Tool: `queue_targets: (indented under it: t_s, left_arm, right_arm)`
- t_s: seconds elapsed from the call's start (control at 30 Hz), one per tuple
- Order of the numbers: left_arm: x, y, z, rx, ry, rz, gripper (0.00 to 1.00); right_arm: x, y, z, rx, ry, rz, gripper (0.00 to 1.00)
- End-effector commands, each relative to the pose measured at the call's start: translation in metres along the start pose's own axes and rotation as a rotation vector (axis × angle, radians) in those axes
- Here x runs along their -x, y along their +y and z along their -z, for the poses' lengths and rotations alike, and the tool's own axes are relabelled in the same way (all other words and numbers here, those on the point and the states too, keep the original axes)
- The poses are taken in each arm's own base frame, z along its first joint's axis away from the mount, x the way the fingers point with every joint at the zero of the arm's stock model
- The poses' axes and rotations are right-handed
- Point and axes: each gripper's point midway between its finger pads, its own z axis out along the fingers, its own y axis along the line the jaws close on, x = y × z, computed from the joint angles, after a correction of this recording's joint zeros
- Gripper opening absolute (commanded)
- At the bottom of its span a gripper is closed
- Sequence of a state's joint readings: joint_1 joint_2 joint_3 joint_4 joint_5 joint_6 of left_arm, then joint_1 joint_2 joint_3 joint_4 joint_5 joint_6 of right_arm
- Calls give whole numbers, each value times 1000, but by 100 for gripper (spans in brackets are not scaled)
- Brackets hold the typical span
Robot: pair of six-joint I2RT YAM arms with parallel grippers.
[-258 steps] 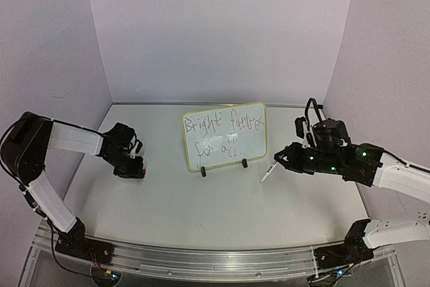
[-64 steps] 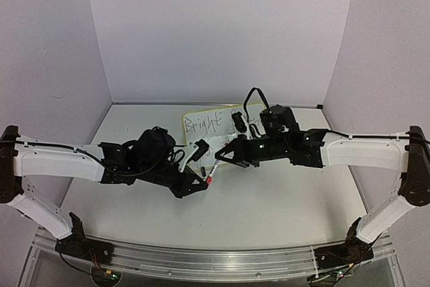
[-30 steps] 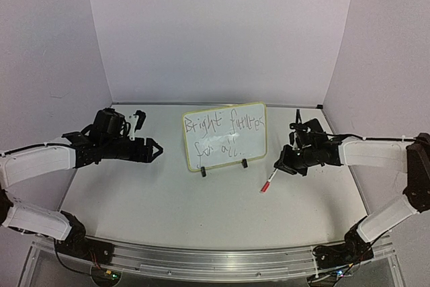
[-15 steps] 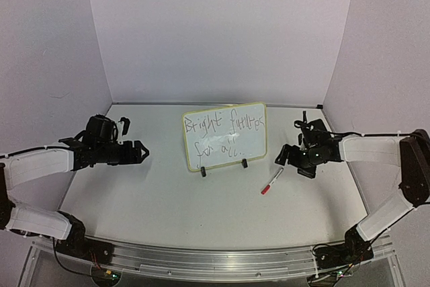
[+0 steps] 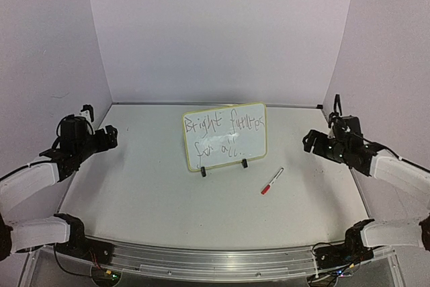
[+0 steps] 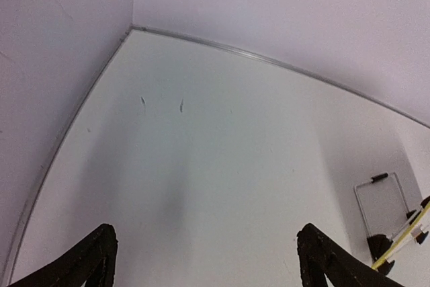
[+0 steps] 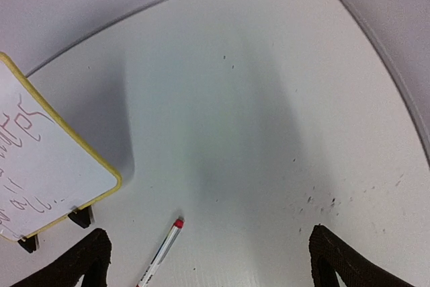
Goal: Write a sentence on the whiteboard
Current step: Put down the whiteboard marker at the center of the board, then reset both arms
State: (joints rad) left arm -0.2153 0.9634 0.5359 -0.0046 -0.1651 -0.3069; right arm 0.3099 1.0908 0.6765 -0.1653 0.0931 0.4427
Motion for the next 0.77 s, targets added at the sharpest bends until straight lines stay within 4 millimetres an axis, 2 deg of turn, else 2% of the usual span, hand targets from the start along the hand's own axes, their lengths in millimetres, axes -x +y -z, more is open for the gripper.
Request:
queue_targets:
  t_s: [0.0, 0.17, 0.27, 0.43, 0.73]
  left_arm:
    - [27, 37, 13, 190, -229, -46, 96]
    - [5, 49, 9, 216, -252, -57, 100]
    - [4, 55, 10, 249, -262, -44, 100]
    - [3, 56, 9, 250, -260, -48, 100]
    - [0, 56, 11, 242, -266, -58, 100]
  right_arm:
    - [39, -24, 31, -84, -291, 66, 98]
    - [29, -47, 46, -105, -485, 84, 98]
    - [13, -67, 50, -150, -539, 66, 98]
    - [11, -70, 58, -139, -571, 49, 98]
    - [12, -66, 51, -137, -543, 68, 98]
